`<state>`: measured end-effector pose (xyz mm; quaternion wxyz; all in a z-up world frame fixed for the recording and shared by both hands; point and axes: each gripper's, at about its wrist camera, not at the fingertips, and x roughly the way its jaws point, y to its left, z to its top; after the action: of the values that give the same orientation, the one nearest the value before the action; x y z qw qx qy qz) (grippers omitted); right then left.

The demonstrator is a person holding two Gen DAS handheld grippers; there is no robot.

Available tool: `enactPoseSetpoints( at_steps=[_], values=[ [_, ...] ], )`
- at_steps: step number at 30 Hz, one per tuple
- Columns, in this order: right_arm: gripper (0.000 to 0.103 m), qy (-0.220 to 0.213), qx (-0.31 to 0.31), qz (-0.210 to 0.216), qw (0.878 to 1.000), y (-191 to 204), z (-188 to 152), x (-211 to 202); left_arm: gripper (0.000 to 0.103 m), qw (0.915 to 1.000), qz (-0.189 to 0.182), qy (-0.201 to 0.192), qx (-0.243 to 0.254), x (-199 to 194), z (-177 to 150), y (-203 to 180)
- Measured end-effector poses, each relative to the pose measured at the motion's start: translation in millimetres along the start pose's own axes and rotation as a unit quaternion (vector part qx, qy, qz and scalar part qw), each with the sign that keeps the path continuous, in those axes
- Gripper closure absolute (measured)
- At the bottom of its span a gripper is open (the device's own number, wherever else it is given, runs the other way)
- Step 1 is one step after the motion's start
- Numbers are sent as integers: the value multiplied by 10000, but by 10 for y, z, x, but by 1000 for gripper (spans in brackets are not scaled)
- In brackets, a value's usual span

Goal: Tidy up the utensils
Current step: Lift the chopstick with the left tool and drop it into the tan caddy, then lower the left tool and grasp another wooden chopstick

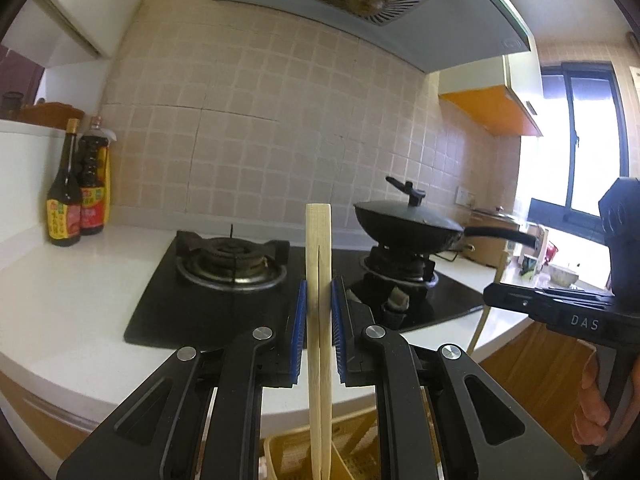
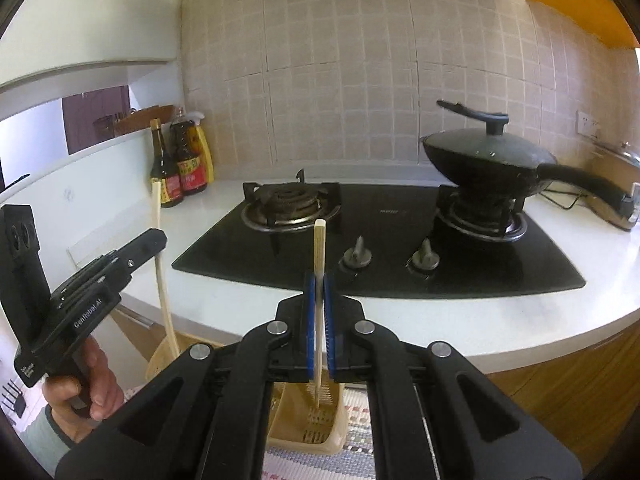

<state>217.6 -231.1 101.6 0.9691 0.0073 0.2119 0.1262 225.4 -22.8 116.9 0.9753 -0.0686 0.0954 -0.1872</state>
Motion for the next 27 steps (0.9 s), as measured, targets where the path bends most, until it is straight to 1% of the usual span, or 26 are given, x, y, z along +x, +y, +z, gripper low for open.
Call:
enactPoseSetpoints(
  at_steps=[2,3,4,6,8,9,10,11,12,14,18,22,25,27],
  values=[
    [99,69,33,66,9999,-4,-45,-4,90,10000,-38,47,-13,-28,-39,9],
    [99,114,59,85,9999,-4,-62,-12,82,9999,-66,87,-24,-46,-53,14],
    [99,172,82,118,9997,-1,-81,-26,67,9999,-97,124,-44,-70,-60,19],
    [94,289,150,219,9992,-5,-123,-65,53,9996,-198,171,-98,-174,-75,37],
    [91,340,160,230,9990,19,-167,-150,50,9992,-307,223,-117,-292,-76,37],
    [86,375,181,245,9988,28,-196,-201,48,9991,-328,242,-131,-363,-74,34],
    [75,409,221,273,9985,36,-228,-252,46,9990,-337,257,-143,-415,-72,31],
    [57,416,246,301,9984,45,-250,-290,44,9987,-380,280,-188,-523,-65,45],
    [50,379,268,314,9984,61,-283,-355,41,9984,-421,296,-235,-603,-60,56],
    [48,348,200,271,9988,115,-336,-468,41,9978,-475,342,-324,-757,-56,79],
    [48,488,258,352,9979,219,-460,-683,41,9966,-502,503,-421,-1032,-69,102],
    [48,632,214,300,9973,357,-581,-888,41,9935,-523,934,-392,-1284,-135,88],
    [48,806,153,319,9961,479,-718,-999,41,9922,-409,1155,-223,-1423,-201,39],
    [48,939,157,273,9951,533,-807,-1025,41,9888,-343,1449,-59,-1497,-285,-14]
  ],
)
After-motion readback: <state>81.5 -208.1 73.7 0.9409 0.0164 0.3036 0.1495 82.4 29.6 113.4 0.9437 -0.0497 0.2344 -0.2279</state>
